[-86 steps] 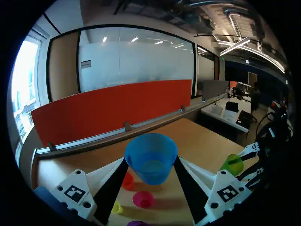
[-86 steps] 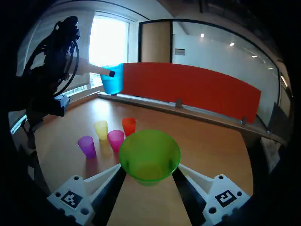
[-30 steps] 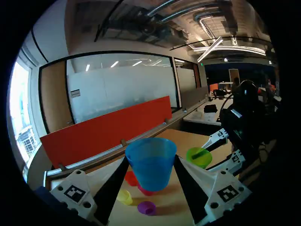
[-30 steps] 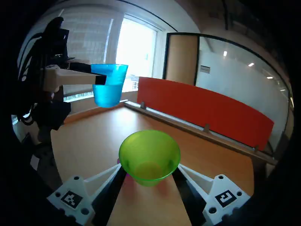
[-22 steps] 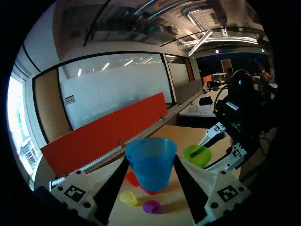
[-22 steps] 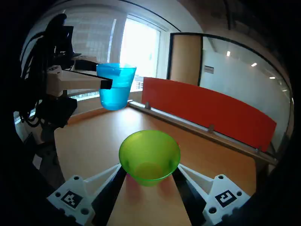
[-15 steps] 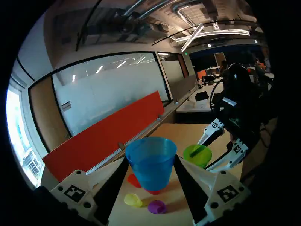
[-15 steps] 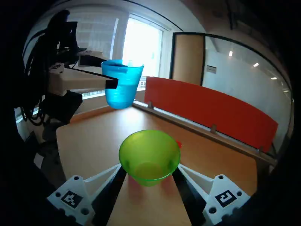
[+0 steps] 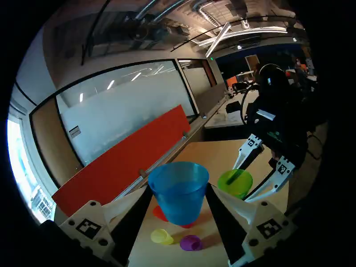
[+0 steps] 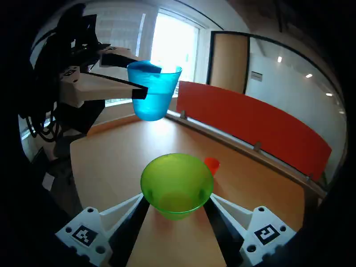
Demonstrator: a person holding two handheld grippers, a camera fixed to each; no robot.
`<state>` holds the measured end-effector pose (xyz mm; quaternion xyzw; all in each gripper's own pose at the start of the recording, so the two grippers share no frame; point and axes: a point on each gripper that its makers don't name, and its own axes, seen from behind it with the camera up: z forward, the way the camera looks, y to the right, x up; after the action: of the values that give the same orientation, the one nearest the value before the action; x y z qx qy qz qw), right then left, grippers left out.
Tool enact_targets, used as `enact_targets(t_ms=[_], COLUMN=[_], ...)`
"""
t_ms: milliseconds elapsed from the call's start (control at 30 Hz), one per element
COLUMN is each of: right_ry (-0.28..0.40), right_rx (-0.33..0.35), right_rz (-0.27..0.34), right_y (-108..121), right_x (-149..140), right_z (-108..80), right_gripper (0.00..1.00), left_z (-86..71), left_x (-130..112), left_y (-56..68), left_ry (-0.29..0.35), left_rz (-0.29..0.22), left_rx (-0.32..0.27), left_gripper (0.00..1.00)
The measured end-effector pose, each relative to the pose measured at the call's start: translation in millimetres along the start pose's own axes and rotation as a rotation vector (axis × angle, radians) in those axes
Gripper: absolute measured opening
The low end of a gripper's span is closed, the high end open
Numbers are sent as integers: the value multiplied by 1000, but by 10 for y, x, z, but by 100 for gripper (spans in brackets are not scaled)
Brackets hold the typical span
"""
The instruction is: Pour water
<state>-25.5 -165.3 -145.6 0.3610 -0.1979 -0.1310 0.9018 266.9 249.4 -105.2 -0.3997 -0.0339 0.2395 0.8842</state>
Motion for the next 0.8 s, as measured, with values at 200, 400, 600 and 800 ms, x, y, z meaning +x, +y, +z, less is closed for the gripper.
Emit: enact_targets(t_ms=[200, 400, 600, 800], right_ry=[-38, -75, -87, -87], right_rx=[39, 67, 86, 90], right_rz=[-3, 11, 7, 15], right_y=[-44, -56, -77, -53], right_x=[-29, -88, -104, -96], right_z=[12, 24, 35, 54], right_gripper=[85, 85, 85, 85], left_z=[23, 37, 75, 109], left_x=[-30, -62, -94, -120], left_y=[15, 50, 68, 75], left_ry=[-5, -10, -14, -17], left_rz=[12, 33, 34, 35], left_rx=[-14, -34, -46, -55], left_gripper=[84, 85, 84, 85])
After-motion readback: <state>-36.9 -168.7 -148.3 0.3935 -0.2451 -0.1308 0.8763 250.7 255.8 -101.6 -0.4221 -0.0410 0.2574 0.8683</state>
